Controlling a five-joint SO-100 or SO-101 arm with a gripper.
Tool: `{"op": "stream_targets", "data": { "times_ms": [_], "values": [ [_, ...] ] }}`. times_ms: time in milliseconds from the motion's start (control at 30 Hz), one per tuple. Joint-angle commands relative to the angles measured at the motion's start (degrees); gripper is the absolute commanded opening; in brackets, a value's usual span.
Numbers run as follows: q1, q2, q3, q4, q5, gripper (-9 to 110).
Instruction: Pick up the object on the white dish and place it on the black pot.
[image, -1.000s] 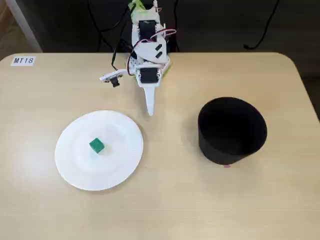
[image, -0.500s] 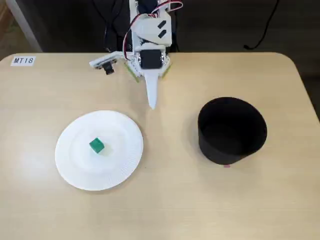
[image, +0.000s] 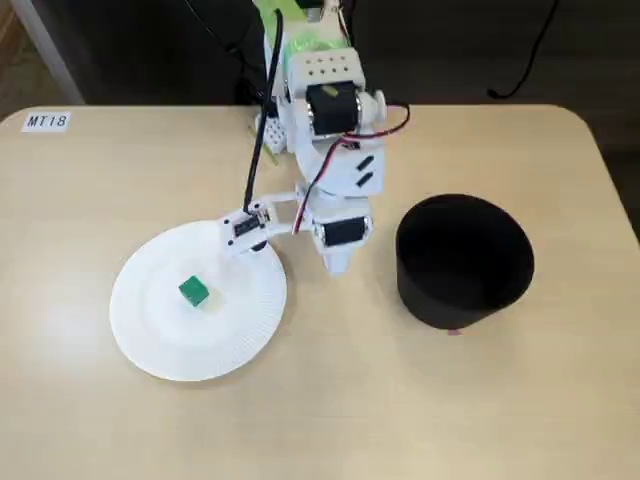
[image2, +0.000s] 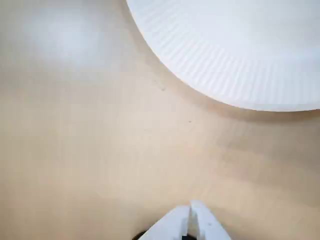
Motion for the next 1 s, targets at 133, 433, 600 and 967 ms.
{"op": "stream_targets", "data": {
  "times_ms": [133,433,600,967],
  "values": [
    [1.5,-5.4,-8.8,5.8,1.9,0],
    [2.2,-5.9,-8.9,8.9,3.4,36],
    [3.2,-6.2,-8.9,8.0,7.4,30],
    [10.5,-5.1,-8.9,8.5,11.4,28]
  ]
}}
